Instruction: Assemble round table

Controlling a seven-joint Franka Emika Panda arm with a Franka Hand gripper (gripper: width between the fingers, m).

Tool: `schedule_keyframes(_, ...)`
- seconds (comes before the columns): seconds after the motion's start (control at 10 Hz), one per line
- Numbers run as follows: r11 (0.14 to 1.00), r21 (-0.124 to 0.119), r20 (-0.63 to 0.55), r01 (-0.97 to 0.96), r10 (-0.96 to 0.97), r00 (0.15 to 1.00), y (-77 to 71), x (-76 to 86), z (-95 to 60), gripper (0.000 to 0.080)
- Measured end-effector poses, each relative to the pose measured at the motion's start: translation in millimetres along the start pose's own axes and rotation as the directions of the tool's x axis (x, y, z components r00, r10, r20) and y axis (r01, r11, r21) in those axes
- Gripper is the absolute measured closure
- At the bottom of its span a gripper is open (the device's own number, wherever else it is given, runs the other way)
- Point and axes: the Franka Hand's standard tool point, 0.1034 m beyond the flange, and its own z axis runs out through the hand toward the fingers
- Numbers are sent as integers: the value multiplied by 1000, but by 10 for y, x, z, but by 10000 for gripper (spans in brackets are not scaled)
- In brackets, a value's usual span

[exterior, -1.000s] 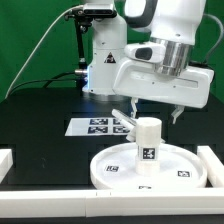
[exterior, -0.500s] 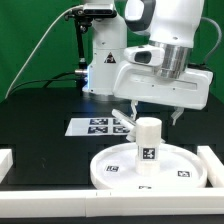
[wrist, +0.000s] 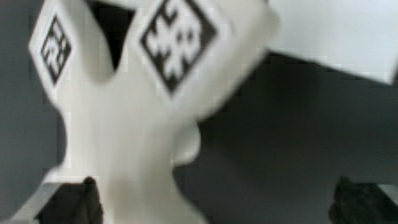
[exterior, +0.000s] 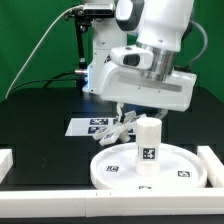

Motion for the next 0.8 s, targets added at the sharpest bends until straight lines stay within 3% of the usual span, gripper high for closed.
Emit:
schedule_keyframes(0.3, 992, 64, 23, -111, 110, 994, 102, 77, -136, 150)
schedule_keyframes(0.4, 991, 75, 33, -114, 112, 993, 121, 63, -138, 150)
schedule_keyframes(0.6, 973, 149, 106, -175, 160, 981, 186, 26, -244, 150)
schedule_keyframes(0.7, 962, 170, 144, -214, 190, 971, 181, 23, -290, 150)
schedule_keyframes(0.8, 963, 158, 143, -216, 195, 970, 124, 45, -310, 150)
